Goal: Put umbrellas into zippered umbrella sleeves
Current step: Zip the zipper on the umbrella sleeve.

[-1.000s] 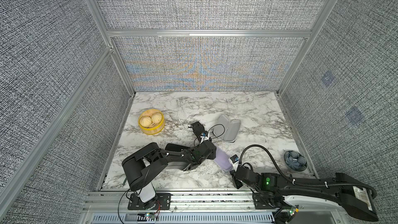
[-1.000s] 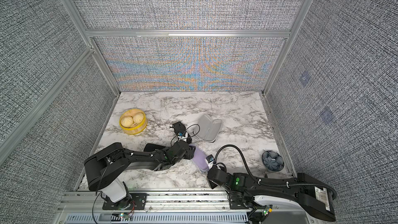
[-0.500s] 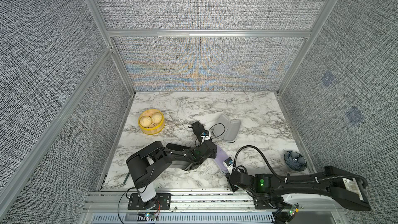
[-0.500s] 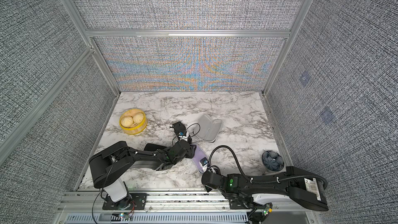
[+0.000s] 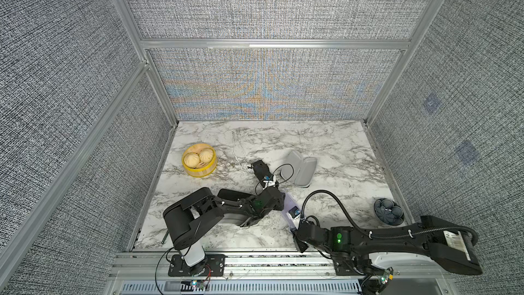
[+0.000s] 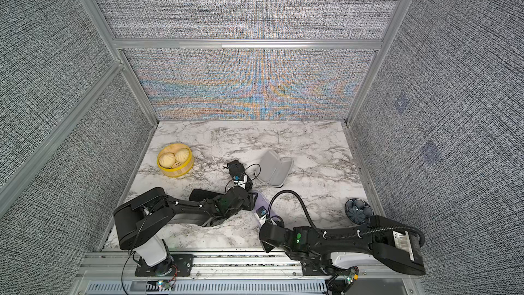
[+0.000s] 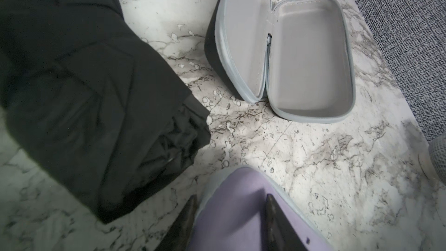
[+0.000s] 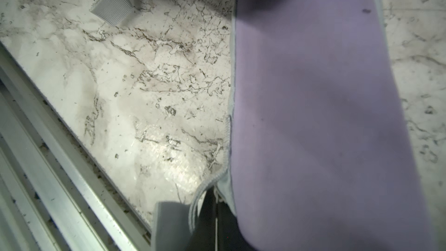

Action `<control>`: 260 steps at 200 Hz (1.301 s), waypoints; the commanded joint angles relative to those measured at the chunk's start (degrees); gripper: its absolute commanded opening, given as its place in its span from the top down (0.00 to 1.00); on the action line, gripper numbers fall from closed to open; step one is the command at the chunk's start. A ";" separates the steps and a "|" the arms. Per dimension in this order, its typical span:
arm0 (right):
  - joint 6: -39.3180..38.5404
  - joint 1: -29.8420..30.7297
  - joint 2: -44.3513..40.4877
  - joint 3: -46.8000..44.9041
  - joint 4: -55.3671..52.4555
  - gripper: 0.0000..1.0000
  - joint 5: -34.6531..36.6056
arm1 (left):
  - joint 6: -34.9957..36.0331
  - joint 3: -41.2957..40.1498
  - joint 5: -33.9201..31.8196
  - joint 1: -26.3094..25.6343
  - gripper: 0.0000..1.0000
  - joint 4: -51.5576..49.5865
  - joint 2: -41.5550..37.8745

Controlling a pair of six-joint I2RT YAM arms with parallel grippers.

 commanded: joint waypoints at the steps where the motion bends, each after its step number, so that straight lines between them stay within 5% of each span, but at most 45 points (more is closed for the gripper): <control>1: 0.51 -0.45 -0.21 0.05 3.78 1.00 3.40 | 0.71 -0.50 8.96 -1.01 0.71 -13.08 0.67; 47: 0.11 -1.78 3.16 1.33 1.62 1.00 3.11 | 0.31 -2.24 9.99 -1.56 0.74 -11.94 -1.63; 89: 1.20 -2.73 -4.92 0.37 -12.26 1.00 4.60 | 0.98 -6.11 11.18 -1.56 0.73 -10.82 -10.39; 164: 0.39 -4.22 -14.74 -1.02 -18.32 1.00 3.79 | -0.24 -10.80 11.08 -2.73 0.72 -7.99 -15.51; 260: 1.20 -4.30 -18.60 0.74 -24.10 0.59 7.07 | -0.85 -13.16 8.58 -3.49 0.71 -12.65 -23.23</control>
